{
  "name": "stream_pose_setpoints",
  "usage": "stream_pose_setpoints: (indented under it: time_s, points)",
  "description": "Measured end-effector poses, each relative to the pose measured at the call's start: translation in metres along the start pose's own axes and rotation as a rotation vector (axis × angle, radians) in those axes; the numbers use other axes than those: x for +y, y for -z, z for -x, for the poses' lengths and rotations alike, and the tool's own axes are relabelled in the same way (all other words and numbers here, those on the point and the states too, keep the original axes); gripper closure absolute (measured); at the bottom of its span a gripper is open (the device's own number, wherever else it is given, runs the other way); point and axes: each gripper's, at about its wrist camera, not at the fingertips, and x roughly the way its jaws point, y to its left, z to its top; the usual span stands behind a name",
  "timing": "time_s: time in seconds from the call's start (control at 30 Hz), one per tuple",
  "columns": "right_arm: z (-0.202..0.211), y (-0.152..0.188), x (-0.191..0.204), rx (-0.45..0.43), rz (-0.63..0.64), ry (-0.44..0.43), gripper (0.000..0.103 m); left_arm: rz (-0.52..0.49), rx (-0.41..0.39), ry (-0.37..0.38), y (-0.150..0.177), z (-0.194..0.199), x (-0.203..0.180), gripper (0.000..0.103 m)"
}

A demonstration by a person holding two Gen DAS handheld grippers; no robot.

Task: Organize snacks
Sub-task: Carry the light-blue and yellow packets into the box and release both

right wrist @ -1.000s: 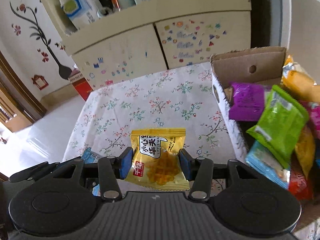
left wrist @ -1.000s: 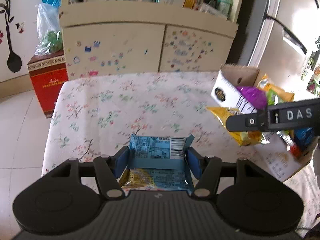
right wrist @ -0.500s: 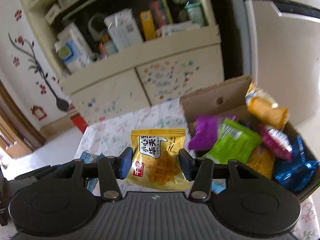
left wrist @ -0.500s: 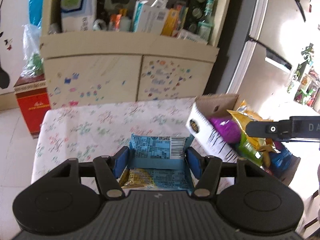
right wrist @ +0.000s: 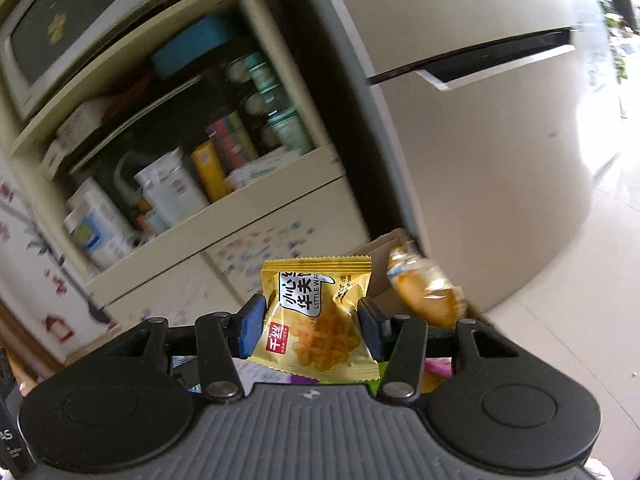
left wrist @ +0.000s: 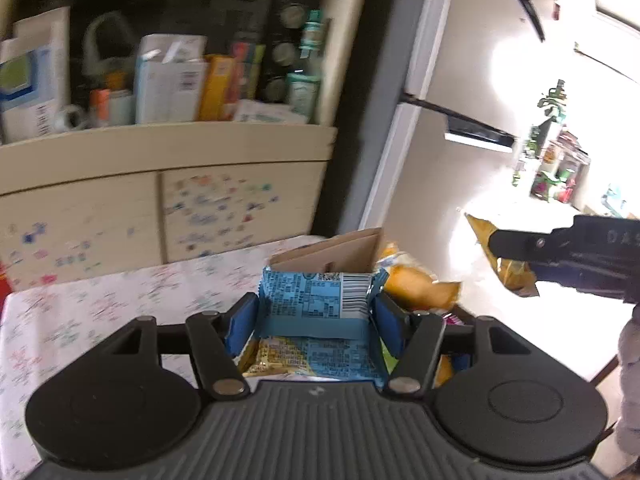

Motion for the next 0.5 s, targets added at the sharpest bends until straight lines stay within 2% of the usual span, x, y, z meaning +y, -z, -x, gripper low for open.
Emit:
stream_pose_setpoints:
  time_s: [0.23, 0.5]
  points:
    - [-0.005, 0.004, -0.026, 0.015, -0.089, 0.092, 0.046, -0.025, 0.022, 0.082, -0.004, -0.026, -0.028, 0.041]
    - [-0.012, 0.009, -0.031, 0.044, -0.106, 0.118, 0.046, -0.037, 0.077, 0.127, 0.013, -0.049, -0.05, 0.041]
